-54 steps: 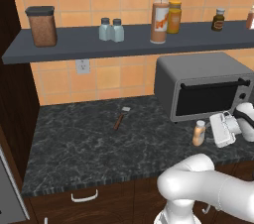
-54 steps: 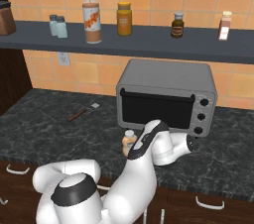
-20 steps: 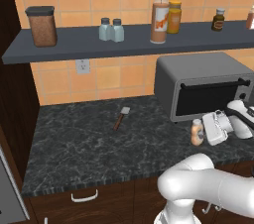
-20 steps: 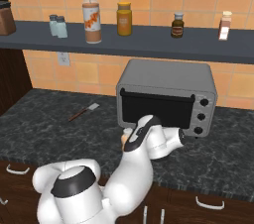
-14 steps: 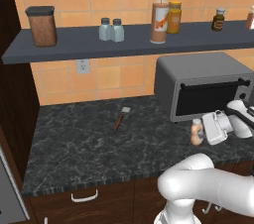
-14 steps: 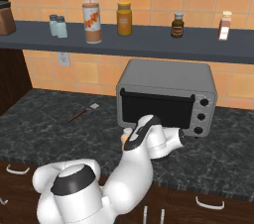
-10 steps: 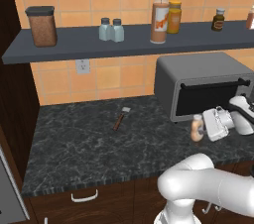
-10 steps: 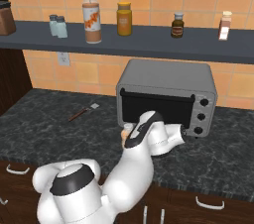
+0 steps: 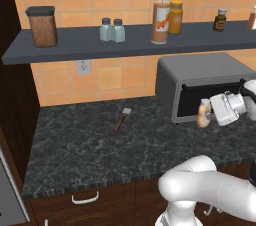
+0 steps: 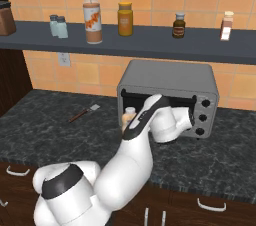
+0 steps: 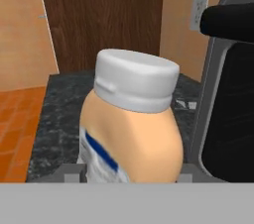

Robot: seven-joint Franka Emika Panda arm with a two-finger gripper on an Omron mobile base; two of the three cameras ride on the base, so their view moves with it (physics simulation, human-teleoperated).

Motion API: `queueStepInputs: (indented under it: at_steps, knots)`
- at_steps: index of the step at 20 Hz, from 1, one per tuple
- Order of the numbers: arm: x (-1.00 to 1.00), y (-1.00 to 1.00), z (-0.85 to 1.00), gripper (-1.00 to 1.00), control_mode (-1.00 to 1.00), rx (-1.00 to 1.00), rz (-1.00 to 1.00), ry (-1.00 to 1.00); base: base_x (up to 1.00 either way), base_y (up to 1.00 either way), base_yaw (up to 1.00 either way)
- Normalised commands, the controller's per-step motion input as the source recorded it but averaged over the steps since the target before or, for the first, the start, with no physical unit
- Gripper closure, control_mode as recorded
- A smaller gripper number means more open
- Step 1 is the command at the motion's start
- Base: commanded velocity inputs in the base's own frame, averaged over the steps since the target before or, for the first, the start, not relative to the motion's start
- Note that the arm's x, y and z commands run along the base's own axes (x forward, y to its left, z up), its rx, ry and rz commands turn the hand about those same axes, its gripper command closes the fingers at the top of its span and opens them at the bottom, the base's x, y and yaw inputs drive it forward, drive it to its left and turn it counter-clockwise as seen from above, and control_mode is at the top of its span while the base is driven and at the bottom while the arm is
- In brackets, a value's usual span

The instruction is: Put the shaker and condiment bottle from the counter next to their counterparts in the cabinet.

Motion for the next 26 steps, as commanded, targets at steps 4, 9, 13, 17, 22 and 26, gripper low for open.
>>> queueStepInputs:
  at_steps: [4,9,13,17,22,26]
  knots:
    - [-0.10,0.00,0.74,1.00,-1.00,0.04,0.00,0.00,0.00,0.00,0.00]
    - [-0.09,0.00,0.68,1.00,-1.00,0.04,-0.01,0.00,0.00,0.00,0.00]
    - [-0.10,0.00,0.65,1.00,-1.00,0.02,-0.02,0.00,0.00,0.00,0.00]
    - [-0.10,0.00,0.47,1.00,-1.00,0.00,-0.02,0.00,0.00,0.00,0.00]
    - [-0.04,0.00,0.30,1.00,-1.00,0.00,-0.02,0.00,0.00,0.00,0.00]
    - [0.00,0.00,0.26,1.00,-1.00,0.00,-0.02,0.00,0.00,0.00,0.00]
